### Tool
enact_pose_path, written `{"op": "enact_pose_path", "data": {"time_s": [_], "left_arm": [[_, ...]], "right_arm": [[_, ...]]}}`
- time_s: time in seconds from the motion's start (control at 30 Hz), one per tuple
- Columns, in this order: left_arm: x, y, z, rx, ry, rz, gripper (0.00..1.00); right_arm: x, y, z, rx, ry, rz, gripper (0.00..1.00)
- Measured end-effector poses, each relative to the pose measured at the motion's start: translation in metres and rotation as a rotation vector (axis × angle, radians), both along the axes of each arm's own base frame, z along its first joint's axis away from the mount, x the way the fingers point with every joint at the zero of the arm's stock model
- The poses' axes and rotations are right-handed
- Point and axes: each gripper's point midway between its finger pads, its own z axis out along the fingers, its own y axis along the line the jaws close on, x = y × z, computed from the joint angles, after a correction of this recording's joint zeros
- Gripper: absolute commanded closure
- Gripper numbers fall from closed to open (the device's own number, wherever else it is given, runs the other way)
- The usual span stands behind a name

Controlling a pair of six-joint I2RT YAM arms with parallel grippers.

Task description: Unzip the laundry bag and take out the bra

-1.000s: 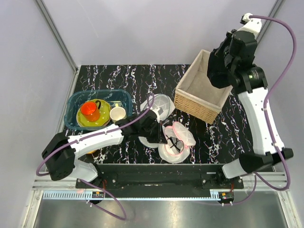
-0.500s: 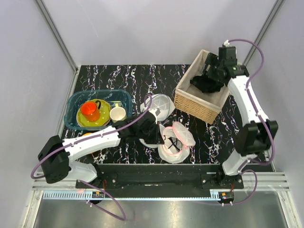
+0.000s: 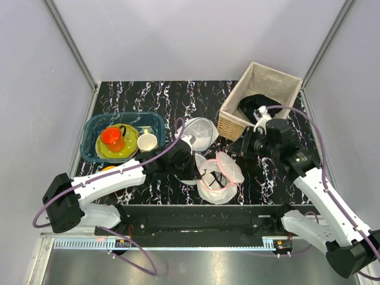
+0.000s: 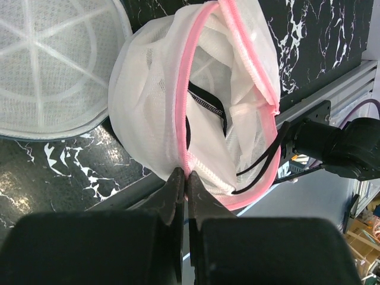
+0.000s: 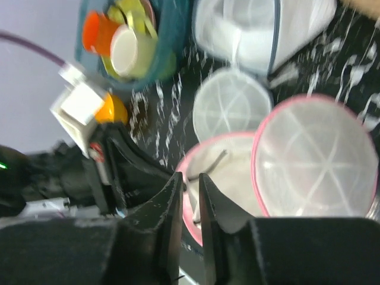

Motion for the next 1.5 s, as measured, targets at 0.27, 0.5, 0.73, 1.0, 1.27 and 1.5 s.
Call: {"op": "enact_pose_path", "data": {"time_s": [0.27, 0.5, 0.73, 1.0, 1.27, 1.5], "left_arm": [[-0.002, 0.004, 0.001, 0.005, 0.014, 0.027, 1.00], [-0.005, 0.005, -0.001, 0.013, 0.027, 0.035, 1.00], [-0.007, 0.003, -0.002, 0.014, 0.030, 0.034, 1.00], [-0.011, 0.002, -0.006, 0.027, 0.038, 0.022, 1.00], [-0.011, 0.004, -0.008, 0.040, 0.032, 0.026, 1.00], [-0.010, 0.002, -0.013, 0.051, 0.042, 0.026, 1.00]], "right_arm": [[-0.056, 0.021, -0.056, -0.032, 0.170, 0.199, 0.45], [-0.082, 0.034, -0.088, -0.071, 0.277, 0.294, 0.39], [-0.097, 0.040, -0.112, -0.087, 0.361, 0.317, 0.28], [-0.105, 0.056, -0.132, -0.133, 0.410, 0.370, 0.35], [-0.113, 0.067, -0.151, -0.194, 0.451, 0.398, 0.27], [-0.108, 0.068, -0.173, -0.273, 0.481, 0.362, 0.36]]}}
